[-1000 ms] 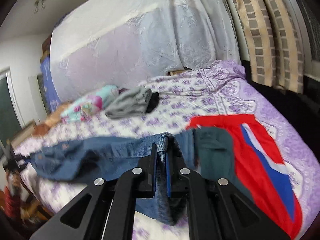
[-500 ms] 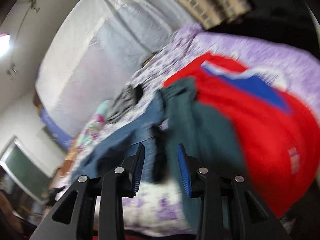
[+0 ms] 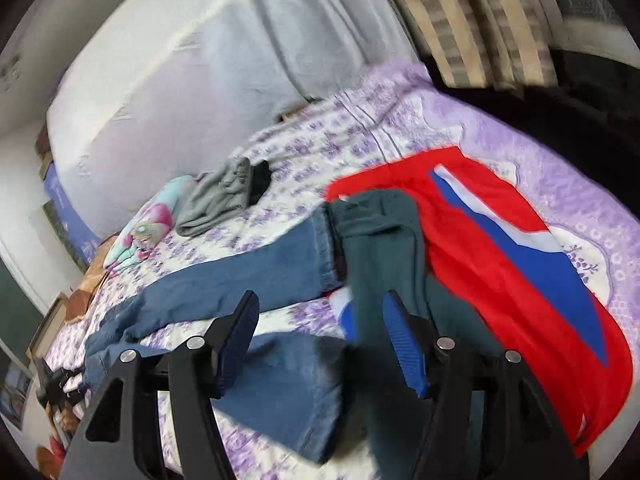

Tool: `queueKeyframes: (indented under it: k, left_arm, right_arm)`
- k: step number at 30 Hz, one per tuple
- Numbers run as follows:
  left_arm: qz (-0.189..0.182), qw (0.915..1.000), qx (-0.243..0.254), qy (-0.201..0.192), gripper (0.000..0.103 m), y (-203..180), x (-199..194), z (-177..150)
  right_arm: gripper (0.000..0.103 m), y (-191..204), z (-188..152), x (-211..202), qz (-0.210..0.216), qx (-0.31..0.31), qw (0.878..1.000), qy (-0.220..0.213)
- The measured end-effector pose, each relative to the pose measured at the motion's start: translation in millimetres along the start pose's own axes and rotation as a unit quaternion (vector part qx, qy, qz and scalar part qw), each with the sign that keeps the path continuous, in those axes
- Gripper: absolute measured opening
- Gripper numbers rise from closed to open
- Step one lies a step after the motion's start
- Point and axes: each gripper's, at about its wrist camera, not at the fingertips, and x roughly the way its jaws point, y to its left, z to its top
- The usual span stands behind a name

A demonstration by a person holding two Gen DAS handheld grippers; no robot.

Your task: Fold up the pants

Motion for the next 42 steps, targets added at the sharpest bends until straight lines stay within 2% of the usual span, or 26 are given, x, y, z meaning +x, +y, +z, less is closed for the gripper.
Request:
queueKeyframes:
  k: [2, 3, 5, 8, 11, 13, 15, 16, 17, 18, 19, 20, 22, 24, 27, 28, 31, 32, 34, 35, 36, 37, 38, 40, 42]
  left_arm:
    - [-0.001, 1.0, 0.002, 0.001, 0.042, -0.6, -0.1, 0.0]
    - [0.001, 1.0, 0.003, 0.001, 0.042, -1.6, -0.1, 0.0]
    - [0.003, 1.0, 0.007, 0.004, 0.042, -2.9, 0.5, 0.9]
    - [-0.006, 0.9999, 0.001, 0.01, 0.042, -0.1, 0.5, 2.9]
    - [-0.019, 0.9997, -0.006, 0.013, 0.042, 3.8, 0.0, 3.4]
    - [-0.02, 0.9997, -0.005, 0.013, 0.042, 4.0, 0.2, 3.1]
    - [-0.017, 0.9998, -0.003, 0.012, 0.043, 3.5, 0.0, 2.3]
    - [-0.015, 0.9998, -0.002, 0.013, 0.043, 3.2, -0.1, 2.1]
    - [-0.014, 0.9998, -0.003, 0.014, 0.043, 3.0, -0.3, 2.1]
    - [-0.013, 0.9998, -0.005, 0.015, 0.043, 2.8, 0.0, 2.5]
    - [-0.012, 0.9997, -0.009, 0.017, 0.043, 2.7, 0.3, 3.3]
    - [-0.012, 0.9997, -0.011, 0.019, 0.043, 2.6, 0.7, 3.7]
    - [-0.012, 0.9996, -0.013, 0.02, 0.043, 2.6, 0.9, 4.2]
    - [-0.011, 0.9997, -0.013, 0.02, 0.043, 2.5, 1.0, 3.7]
    - [-0.012, 0.9997, -0.012, 0.02, 0.044, 2.7, 1.2, 3.8]
    - [-0.012, 0.9997, -0.01, 0.02, 0.044, 2.6, 1.3, 3.7]
    - [-0.015, 0.9997, -0.003, 0.02, 0.044, 2.2, 2.2, 4.3]
    - [-0.015, 0.9997, 0.001, 0.019, 0.044, 2.0, 2.3, 3.7]
    - [-0.019, 0.9996, 0.01, 0.018, 0.044, 2.3, 2.5, 2.9]
    - [-0.021, 0.9996, 0.013, 0.017, 0.044, 2.2, 2.1, 2.4]
    - [-0.022, 0.9995, 0.016, 0.018, 0.044, 2.6, 2.1, 2.5]
    - [-0.025, 0.9994, 0.016, 0.019, 0.044, 3.2, 1.9, 2.7]
    - [-0.028, 0.9993, 0.016, 0.02, 0.044, 3.9, 1.7, 3.0]
    - [-0.035, 0.999, 0.016, 0.025, 0.044, 5.2, 1.6, 4.2]
    - [-0.038, 0.9988, 0.01, 0.031, 0.044, 6.9, 2.1, 5.9]
  right_arm:
    - [0.032, -3.2, -3.9, 18.2, 0.057, 0.02, 0.997, 0.039]
    - [0.032, -1.5, -11.5, 16.9, 0.064, 0.011, 0.997, 0.046]
    - [0.03, 16.7, -28.4, 11.8, 0.04, -0.046, 0.997, 0.045]
    - [0.018, 37.1, -55.1, -2.8, 0.04, -0.099, 0.992, 0.065]
    - [0.017, 43.0, -89.8, -7.6, 0.043, -0.119, 0.984, 0.126]
    - [0.017, 40.5, -113.7, -8.1, 0.02, -0.121, 0.98, 0.158]
    - [0.017, 35.1, -126.9, -13.1, 0.015, -0.107, 0.98, 0.166]
    - [0.019, 33.7, -126.8, -18.9, 0.031, -0.09, 0.983, 0.157]
    - [0.033, 30.6, -121.5, -30.1, 0.06, -0.059, 0.988, 0.13]
    - [0.068, 26.0, -112.1, -39.8, 0.084, -0.02, 0.991, 0.098]
    - [0.079, 22.2, -106.3, -43.9, 0.095, 0.007, 0.992, 0.081]
    - [0.081, 12.6, -92.6, -47.7, 0.12, 0.067, 0.989, 0.054]
    - [0.081, 0.6, -73.5, -38.0, 0.16, 0.138, 0.976, 0.051]
    - [0.081, -4.7, -59.6, -26.7, 0.163, 0.181, 0.968, 0.06]
    - [0.081, 13.9, -45.8, -2.8, 0.15, 0.18, 0.966, 0.109]
    - [0.081, 26.0, -44.3, 8.8, 0.155, 0.176, 0.962, 0.139]
    - [0.081, 40.9, -50.4, 35.7, 0.158, 0.218, 0.941, 0.207]
    - [0.079, 44.2, -52.6, 46.4, 0.15, 0.238, 0.934, 0.222]
    - [0.068, 51.9, -51.1, 60.3, 0.138, 0.241, 0.934, 0.226]
    - [0.049, 57.7, -46.8, 69.3, 0.128, 0.225, 0.94, 0.223]
    - [0.023, 60.8, -44.7, 76.7, 0.125, 0.212, 0.944, 0.219]
    - [0.011, 61.1, -45.5, 81.3, 0.12, 0.208, 0.945, 0.221]
    - [0.006, 57.9, -49.8, 87.5, 0.115, 0.212, 0.944, 0.223]
    - [0.005, 53.3, -56.1, 88.6, 0.115, 0.216, 0.946, 0.212]
    - [0.005, 65.2, -50.9, 76.9, 0.118, 0.181, 0.959, 0.181]
